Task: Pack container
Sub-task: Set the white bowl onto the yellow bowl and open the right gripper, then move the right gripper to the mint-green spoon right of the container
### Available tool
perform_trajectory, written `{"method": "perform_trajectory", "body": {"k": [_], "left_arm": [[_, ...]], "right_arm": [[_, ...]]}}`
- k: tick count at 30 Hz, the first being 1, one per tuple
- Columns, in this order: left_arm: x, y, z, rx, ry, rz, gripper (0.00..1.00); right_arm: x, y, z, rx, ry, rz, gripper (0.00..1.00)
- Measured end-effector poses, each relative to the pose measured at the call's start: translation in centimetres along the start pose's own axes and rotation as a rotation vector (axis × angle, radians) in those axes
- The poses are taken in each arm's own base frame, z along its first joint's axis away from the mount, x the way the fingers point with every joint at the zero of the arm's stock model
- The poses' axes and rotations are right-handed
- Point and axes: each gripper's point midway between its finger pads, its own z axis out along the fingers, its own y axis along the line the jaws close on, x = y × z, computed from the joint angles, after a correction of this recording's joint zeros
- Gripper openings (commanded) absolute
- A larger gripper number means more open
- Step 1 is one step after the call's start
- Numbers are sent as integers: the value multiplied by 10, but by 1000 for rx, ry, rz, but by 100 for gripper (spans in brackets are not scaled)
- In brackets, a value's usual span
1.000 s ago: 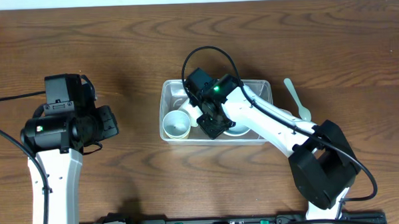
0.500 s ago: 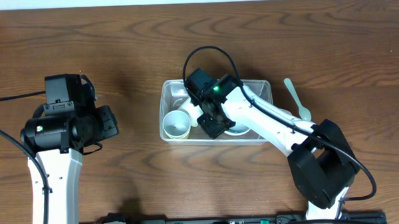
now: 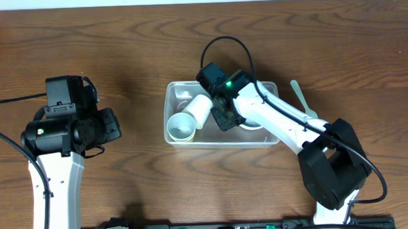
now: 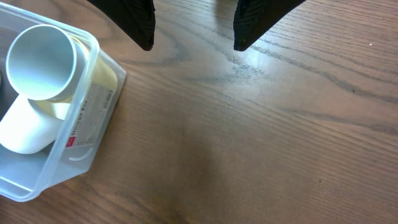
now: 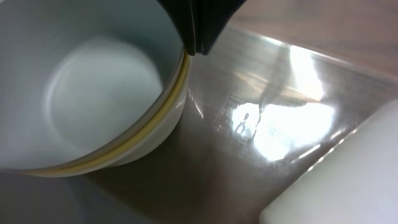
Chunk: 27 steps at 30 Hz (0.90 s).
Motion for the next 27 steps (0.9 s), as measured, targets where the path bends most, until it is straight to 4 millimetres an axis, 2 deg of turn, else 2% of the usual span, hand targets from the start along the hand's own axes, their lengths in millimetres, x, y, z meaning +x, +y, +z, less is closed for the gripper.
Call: {"method": "perform_trajectory", "body": {"k": [9,14,15,16,17,18,19,21,22,23,25,27], "left_arm": [[0,0,0,0,0,0,42],[0,0,0,0,0,0,42],[0,0,0,0,0,0,42],[0,0,0,0,0,0,42],[0,0,0,0,0,0,42],[0,0,0,0,0,0,42],[0,0,0,0,0,0,42],[0,0,0,0,1,0,42],[1,0,0,-1,3,0,42],[1,0,0,-1,4,0,42],[2,1,0,-2,9,0,42],[3,1,0,-3,11,0,42]], "right_arm": [[-7,-21,3,10,-10,59,1],[-5,-23,2,12,-1,34,8],[-4,-23,1,10,2,31,11],[-3,-23,-2,7,1,29,26],[-3,-24,-7,4,-5,28,54],[-4,-25,-13,0,-18,28,77],[-7,-28,-24,-6,-44,39,83],[-15,-39,-52,-21,-117,74,84],[-21,-52,-76,-33,-184,111,84],[-24,-63,-91,-35,-223,139,84],[-24,-97,-128,-34,-316,230,84],[-12,-136,-157,-12,-374,332,84]]}}
